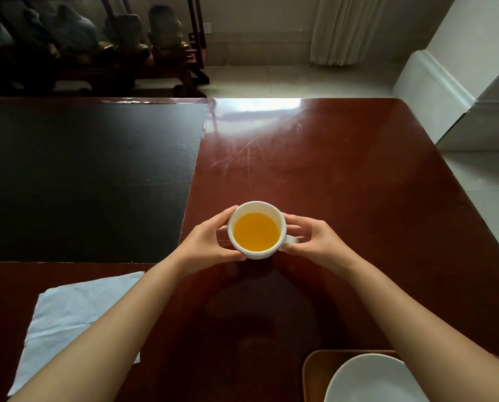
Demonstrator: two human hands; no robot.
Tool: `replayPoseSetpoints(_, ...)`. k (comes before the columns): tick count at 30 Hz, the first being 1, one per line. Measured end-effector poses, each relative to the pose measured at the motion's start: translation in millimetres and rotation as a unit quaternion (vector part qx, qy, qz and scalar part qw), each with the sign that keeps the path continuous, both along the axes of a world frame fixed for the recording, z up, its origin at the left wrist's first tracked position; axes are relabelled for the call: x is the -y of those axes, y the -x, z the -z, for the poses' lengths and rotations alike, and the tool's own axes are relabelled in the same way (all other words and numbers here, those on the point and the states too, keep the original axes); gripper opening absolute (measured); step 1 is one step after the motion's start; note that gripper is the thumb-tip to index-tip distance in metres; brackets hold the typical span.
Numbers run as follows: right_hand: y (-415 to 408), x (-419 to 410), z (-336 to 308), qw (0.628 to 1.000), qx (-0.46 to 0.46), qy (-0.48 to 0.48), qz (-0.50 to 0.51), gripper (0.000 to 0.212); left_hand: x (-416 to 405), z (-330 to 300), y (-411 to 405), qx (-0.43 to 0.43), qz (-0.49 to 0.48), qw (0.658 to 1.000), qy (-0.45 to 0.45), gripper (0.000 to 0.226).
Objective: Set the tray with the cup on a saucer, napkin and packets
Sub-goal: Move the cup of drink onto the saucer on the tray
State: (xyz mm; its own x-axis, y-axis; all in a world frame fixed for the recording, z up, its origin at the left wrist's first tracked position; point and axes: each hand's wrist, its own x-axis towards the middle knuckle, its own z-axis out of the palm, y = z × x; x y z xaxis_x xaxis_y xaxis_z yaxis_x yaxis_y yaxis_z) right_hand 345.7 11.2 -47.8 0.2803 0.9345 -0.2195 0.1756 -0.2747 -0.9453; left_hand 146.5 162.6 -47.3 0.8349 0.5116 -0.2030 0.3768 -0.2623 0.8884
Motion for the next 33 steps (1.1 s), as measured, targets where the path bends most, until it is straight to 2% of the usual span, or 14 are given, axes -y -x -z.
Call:
replayPoseSetpoints(8,-7.7,54.0,-38.5,0.998,-0.031,-0.024,-0.043,0.061,63.0,-37.9,6.4,0.058,-0.007,0.997,-0.044,0.08)
replayPoseSetpoints(17,-11.6,149.3,-77.6,0.996,-0.001,-0.014,-0.084,0.061,172.6,-47.1,15.0,0.105,-0.028,0.994,0.012,0.086)
replayPoseSetpoints(23,-6.9,216.6,-58.3,0.994,-0.035,0.042,-0.099,0.063,239.0,-27.5,29.0,0.078,-0.026,0.995,0.061,0.086)
replayPoseSetpoints(33,-4.0,280.1,-31.3,0.995,-0.019,0.035,-0.096,0.067,313.8,-13.2,30.6,0.069,-0.049,0.996,0.014,0.087)
